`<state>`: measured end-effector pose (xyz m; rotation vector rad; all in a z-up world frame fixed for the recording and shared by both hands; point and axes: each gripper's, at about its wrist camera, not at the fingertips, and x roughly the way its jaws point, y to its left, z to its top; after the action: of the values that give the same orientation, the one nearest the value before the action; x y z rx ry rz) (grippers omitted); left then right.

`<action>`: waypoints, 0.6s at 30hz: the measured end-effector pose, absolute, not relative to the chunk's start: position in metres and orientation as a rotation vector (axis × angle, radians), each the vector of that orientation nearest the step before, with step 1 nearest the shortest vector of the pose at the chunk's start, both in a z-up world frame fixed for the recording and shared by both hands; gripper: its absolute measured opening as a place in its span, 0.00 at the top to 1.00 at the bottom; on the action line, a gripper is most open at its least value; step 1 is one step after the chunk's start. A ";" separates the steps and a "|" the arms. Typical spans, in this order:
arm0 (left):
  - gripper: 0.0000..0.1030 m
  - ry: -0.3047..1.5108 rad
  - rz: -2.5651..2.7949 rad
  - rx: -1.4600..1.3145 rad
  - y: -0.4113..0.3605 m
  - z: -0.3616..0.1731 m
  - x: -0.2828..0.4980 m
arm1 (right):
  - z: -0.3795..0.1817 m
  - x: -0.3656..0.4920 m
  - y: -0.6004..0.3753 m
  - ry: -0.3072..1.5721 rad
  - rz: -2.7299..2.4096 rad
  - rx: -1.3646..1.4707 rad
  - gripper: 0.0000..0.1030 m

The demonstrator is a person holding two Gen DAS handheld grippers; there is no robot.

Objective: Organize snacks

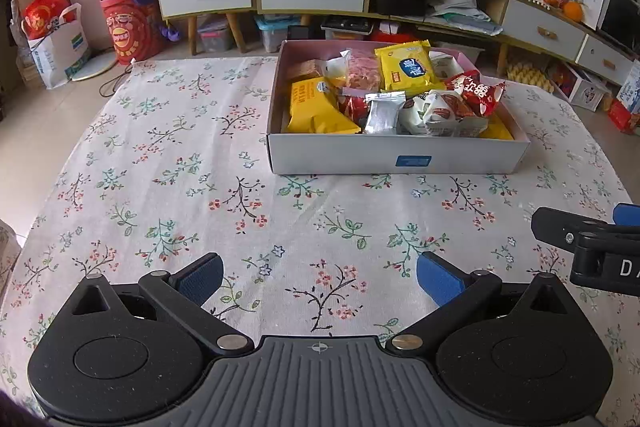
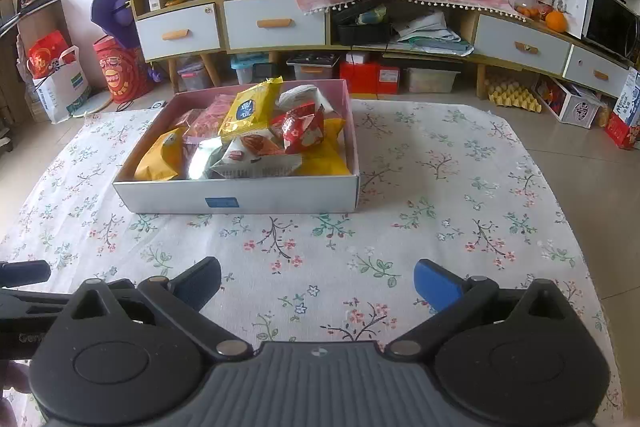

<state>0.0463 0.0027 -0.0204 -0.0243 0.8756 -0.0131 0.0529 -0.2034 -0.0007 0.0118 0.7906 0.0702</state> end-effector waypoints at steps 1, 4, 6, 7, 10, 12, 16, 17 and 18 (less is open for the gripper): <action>0.00 0.875 -0.013 -0.023 0.002 -0.020 0.046 | -0.001 0.053 -0.203 0.791 0.069 0.011 0.12; 0.00 0.872 -0.014 -0.023 0.002 -0.020 0.045 | -0.001 0.053 -0.203 0.793 0.067 0.009 0.12; 0.00 0.871 -0.014 -0.022 0.002 -0.020 0.045 | -0.002 0.053 -0.203 0.795 0.066 0.008 0.12; 0.00 0.871 -0.014 -0.022 0.002 -0.020 0.045 | -0.002 0.053 -0.203 0.796 0.066 0.008 0.12; 0.00 0.871 -0.014 -0.022 0.002 -0.020 0.045 | -0.002 0.054 -0.203 0.798 0.065 0.007 0.12; 0.00 0.871 -0.014 -0.022 0.002 -0.020 0.045 | -0.002 0.054 -0.203 0.799 0.065 0.007 0.12; 0.00 0.871 -0.013 -0.022 0.002 -0.020 0.045 | -0.002 0.054 -0.203 0.799 0.065 0.007 0.12; 0.00 0.872 -0.013 -0.022 0.002 -0.020 0.045 | -0.002 0.054 -0.203 0.799 0.066 0.007 0.12; 0.00 0.872 -0.013 -0.022 0.002 -0.020 0.045 | -0.002 0.054 -0.203 0.799 0.066 0.008 0.12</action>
<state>0.0449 0.0022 -0.0198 -0.0219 0.8716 -0.0135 0.0537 -0.2032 -0.0021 0.0076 0.7993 0.0655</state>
